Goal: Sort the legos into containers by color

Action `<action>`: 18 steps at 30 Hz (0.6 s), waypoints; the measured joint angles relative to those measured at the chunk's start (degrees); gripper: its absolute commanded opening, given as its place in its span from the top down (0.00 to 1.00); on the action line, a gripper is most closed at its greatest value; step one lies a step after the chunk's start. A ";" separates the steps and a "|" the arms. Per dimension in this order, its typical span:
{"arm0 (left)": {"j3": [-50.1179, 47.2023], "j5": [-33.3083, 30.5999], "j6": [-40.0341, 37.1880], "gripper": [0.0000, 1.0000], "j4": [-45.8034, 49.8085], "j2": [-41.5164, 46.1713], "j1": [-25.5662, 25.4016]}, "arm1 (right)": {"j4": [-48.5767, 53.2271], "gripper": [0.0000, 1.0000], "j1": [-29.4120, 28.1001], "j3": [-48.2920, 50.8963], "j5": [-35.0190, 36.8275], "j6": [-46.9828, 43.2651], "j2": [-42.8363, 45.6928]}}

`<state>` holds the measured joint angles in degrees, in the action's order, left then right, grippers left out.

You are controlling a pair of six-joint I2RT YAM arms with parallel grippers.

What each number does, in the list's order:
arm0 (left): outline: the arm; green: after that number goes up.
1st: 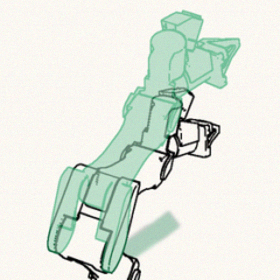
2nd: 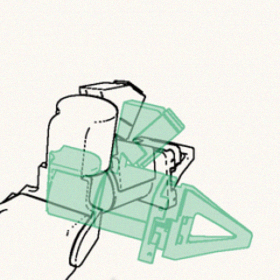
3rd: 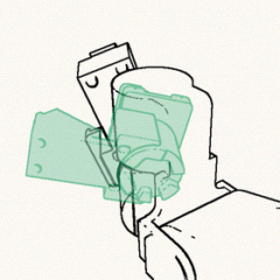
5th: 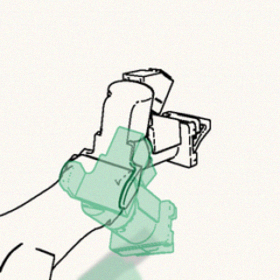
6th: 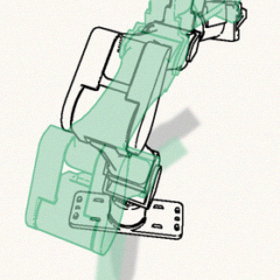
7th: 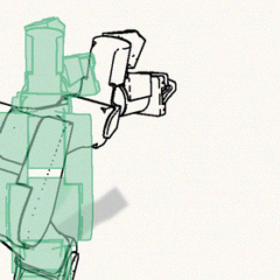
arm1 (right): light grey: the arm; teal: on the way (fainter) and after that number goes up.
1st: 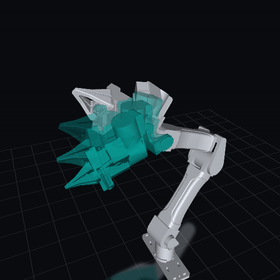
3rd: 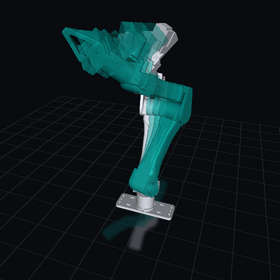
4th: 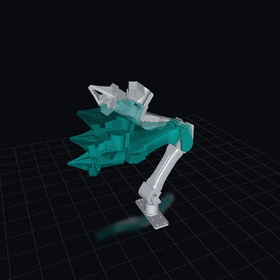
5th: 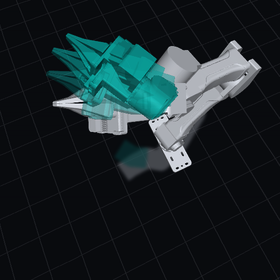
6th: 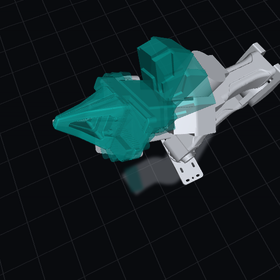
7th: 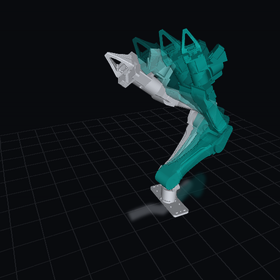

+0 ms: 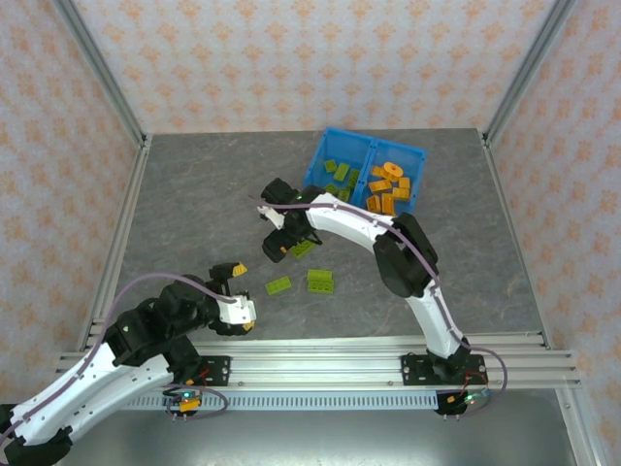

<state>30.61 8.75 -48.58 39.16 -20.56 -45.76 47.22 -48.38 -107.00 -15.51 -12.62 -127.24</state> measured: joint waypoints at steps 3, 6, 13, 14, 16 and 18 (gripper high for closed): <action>-0.11 0.31 -1.05 0.00 -0.35 0.42 0.00 | 0.42 0.18 0.00 -3.78 -0.42 -1.07 -3.30; -0.70 0.48 -1.60 0.00 -0.98 0.70 0.00 | 0.79 0.27 0.00 -5.77 -1.07 -1.51 -5.42; -1.97 1.38 -2.71 0.00 -1.38 1.07 0.00 | 1.05 0.50 0.00 -6.40 -2.10 -0.81 -7.52; -2.10 1.38 -2.93 0.00 -1.42 1.07 0.00 | 1.03 0.53 0.00 -6.40 -2.14 -0.63 -7.52; -2.23 1.40 -3.15 0.00 -1.46 1.07 0.00 | 0.96 0.55 0.00 -6.40 -2.16 -0.11 -7.52; -2.23 1.40 -3.50 0.00 -1.51 1.07 0.04 | 0.48 0.58 0.00 -6.05 -2.25 0.39 -7.43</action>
<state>28.38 10.15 -52.07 37.65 -19.49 -45.71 47.70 -48.38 -113.06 -17.76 -12.23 -134.67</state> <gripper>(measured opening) 0.998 0.440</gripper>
